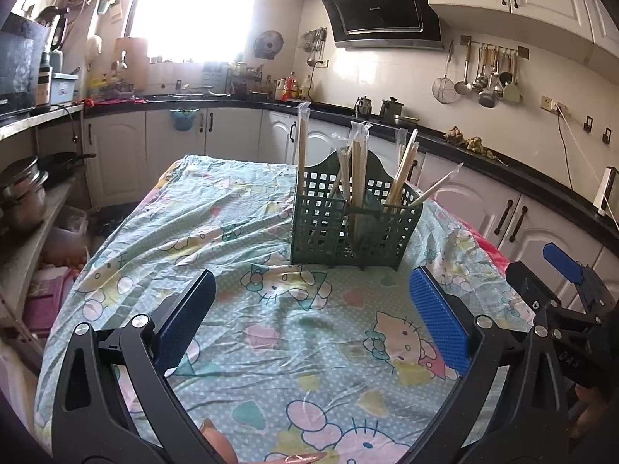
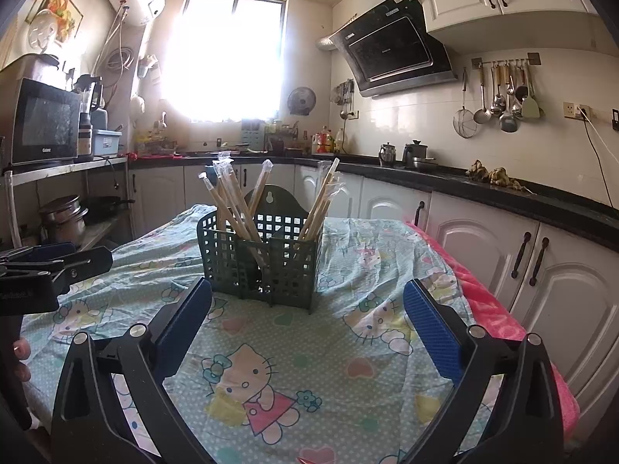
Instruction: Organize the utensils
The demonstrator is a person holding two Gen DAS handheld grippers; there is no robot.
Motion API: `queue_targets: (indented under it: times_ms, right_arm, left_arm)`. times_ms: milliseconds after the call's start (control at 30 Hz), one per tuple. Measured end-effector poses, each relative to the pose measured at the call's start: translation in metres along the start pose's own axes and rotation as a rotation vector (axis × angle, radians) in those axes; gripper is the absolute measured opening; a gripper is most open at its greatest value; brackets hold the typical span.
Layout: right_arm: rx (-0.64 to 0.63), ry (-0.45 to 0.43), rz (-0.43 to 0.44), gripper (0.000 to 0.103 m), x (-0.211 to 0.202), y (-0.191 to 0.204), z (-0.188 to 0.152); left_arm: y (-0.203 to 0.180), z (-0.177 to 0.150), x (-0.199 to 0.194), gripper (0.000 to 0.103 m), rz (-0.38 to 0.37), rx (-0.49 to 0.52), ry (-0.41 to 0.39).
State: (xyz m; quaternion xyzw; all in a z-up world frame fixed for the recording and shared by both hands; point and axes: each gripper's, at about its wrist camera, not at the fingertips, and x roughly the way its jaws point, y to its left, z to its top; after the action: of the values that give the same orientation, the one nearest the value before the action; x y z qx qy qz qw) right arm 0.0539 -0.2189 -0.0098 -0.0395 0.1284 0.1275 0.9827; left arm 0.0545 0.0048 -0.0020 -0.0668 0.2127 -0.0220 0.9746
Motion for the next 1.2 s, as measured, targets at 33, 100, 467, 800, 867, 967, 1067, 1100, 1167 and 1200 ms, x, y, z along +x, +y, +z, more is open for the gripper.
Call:
queue_targets:
  times_ms: [33, 100, 467, 800, 867, 967, 1067, 1100, 1167, 1200]
  right_arm:
    - [-0.001, 0.000, 0.002, 0.097, -0.0001, 0.0003, -0.0001]
    - [-0.001, 0.000, 0.001, 0.097, -0.0007, 0.0015, -0.0002]
    - [-0.002, 0.007, 0.002, 0.097, -0.0004, 0.0028, -0.0011]
    - [0.000, 0.006, 0.004, 0.097, 0.0000, 0.0033, -0.0018]
    - [0.002, 0.003, 0.002, 0.097, -0.0005, 0.0034, -0.0018]
    - [0.003, 0.004, 0.001, 0.097, -0.0010, 0.0037, -0.0022]
    - [0.003, 0.008, 0.004, 0.097, -0.0009, 0.0036, -0.0027]
    - [0.002, 0.009, 0.004, 0.097, -0.0009, 0.0035, -0.0026]
    - [0.002, 0.008, 0.005, 0.097, -0.0009, 0.0036, -0.0025]
    - [0.002, 0.007, 0.004, 0.097, -0.0010, 0.0039, -0.0023]
  left_arm:
    - [-0.0001, -0.0004, -0.0004, 0.092, 0.001, 0.000, -0.001]
    - [0.0006, -0.0002, -0.0007, 0.092, -0.001, -0.005, -0.004]
    - [0.0009, 0.0004, -0.0028, 0.092, 0.000, -0.011, -0.010]
    - [0.0022, 0.0007, -0.0032, 0.092, 0.000, -0.016, -0.010]
    - [0.0025, 0.0009, -0.0032, 0.092, -0.002, -0.018, -0.008]
    - [0.0025, 0.0009, -0.0038, 0.092, -0.003, -0.019, -0.008]
    - [0.0024, 0.0009, -0.0037, 0.092, -0.003, -0.019, -0.009]
    - [0.0025, 0.0008, -0.0036, 0.092, -0.002, -0.018, -0.009]
    - [0.0027, 0.0010, -0.0038, 0.092, -0.001, -0.020, -0.009]
    - [0.0029, 0.0010, -0.0039, 0.092, 0.000, -0.021, -0.010]
